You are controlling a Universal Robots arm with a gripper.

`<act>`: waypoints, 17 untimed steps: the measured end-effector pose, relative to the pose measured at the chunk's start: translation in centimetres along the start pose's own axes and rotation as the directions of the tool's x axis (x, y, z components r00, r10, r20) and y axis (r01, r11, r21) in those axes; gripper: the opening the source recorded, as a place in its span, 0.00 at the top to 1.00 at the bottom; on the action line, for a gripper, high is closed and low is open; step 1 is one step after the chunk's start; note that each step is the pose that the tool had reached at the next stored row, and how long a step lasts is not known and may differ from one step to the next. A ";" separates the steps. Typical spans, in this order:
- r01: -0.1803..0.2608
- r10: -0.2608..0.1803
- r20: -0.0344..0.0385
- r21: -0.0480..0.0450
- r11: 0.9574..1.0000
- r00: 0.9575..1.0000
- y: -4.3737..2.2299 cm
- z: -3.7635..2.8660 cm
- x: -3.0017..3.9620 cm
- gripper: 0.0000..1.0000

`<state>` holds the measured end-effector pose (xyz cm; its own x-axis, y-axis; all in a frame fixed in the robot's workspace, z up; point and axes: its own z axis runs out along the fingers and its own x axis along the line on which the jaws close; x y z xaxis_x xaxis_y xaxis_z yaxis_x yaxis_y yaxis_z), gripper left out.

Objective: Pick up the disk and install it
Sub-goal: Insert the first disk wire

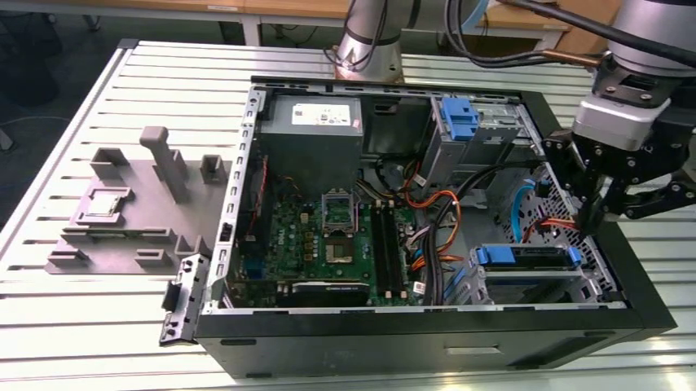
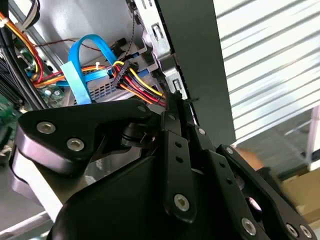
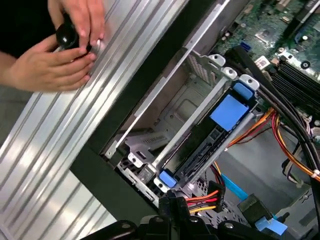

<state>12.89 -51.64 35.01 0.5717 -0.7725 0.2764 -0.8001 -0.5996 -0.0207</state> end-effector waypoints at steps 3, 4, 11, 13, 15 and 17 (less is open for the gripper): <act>-0.053 0.053 -0.002 -0.015 0.998 0.999 0.00 0.01 0.00 0.83; -0.070 0.070 -0.003 -0.020 0.997 0.998 0.00 0.01 0.00 0.83; -0.185 0.185 -0.013 -0.055 0.981 0.983 0.00 0.05 -0.02 0.83; -0.199 0.198 -0.018 -0.061 0.978 0.980 -0.01 0.05 -0.04 0.83; -0.216 0.215 -0.021 -0.066 0.974 0.976 -0.04 0.04 -0.05 0.83; -0.241 0.239 -0.023 -0.073 0.968 0.971 -0.06 0.03 -0.08 0.83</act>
<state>12.89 -51.55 34.96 0.3591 -0.8885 0.2857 -0.9252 -0.3792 -0.0163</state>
